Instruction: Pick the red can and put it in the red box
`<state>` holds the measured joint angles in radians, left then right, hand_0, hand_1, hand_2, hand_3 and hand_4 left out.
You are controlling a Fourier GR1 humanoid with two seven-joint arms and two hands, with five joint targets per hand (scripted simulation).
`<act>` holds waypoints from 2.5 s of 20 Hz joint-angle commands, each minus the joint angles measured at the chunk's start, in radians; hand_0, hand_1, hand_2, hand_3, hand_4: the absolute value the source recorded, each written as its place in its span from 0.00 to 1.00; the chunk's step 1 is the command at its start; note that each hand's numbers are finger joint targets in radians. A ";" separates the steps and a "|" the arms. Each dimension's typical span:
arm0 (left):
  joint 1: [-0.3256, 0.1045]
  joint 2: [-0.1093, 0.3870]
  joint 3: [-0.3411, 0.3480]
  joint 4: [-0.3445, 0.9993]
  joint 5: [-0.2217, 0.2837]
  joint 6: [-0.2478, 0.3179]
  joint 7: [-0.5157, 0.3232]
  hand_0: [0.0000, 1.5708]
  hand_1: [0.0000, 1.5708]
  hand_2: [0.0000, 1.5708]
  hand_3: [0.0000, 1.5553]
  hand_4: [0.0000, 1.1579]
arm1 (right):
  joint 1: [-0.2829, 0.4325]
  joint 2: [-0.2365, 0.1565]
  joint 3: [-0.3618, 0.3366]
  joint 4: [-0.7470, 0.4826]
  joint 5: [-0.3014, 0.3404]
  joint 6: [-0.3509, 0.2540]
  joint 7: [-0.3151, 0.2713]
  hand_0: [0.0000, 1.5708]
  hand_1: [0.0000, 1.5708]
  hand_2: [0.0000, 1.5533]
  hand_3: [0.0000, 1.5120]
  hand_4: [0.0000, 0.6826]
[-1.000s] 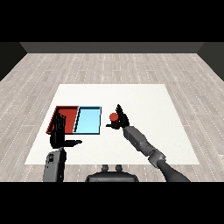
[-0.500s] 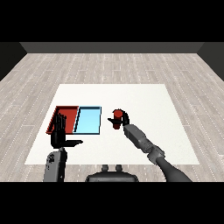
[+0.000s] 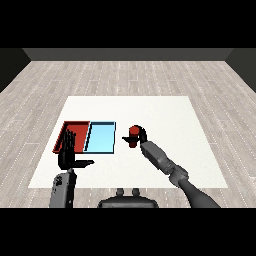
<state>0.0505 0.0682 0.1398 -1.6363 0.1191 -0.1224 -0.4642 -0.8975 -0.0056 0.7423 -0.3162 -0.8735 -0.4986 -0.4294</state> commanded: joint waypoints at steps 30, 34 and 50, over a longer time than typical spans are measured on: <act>-0.021 -0.068 -0.314 -0.184 -0.085 0.066 0.311 0.00 0.00 0.00 0.00 0.00 | 0.256 -0.406 -0.025 -1.001 0.354 -0.250 0.244 0.97 0.97 0.94 0.93 0.84; -0.036 -0.068 -0.357 -0.138 -0.115 0.091 0.316 0.00 0.00 0.00 0.00 0.00 | 0.354 -0.447 -0.040 -1.136 0.424 -0.261 0.274 0.96 0.96 0.94 0.93 0.85; -0.347 -0.068 -0.491 0.123 -0.037 0.275 0.441 0.00 0.00 0.00 0.00 0.00 | 0.388 -0.429 -0.127 -1.335 0.685 -0.241 0.446 0.95 0.95 0.93 0.91 0.82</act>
<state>-0.2460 0.0003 -0.3828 -1.6060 0.0274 0.1766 0.0032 -0.5119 -0.4379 0.6204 -1.6090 -0.2664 -0.7403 -0.0363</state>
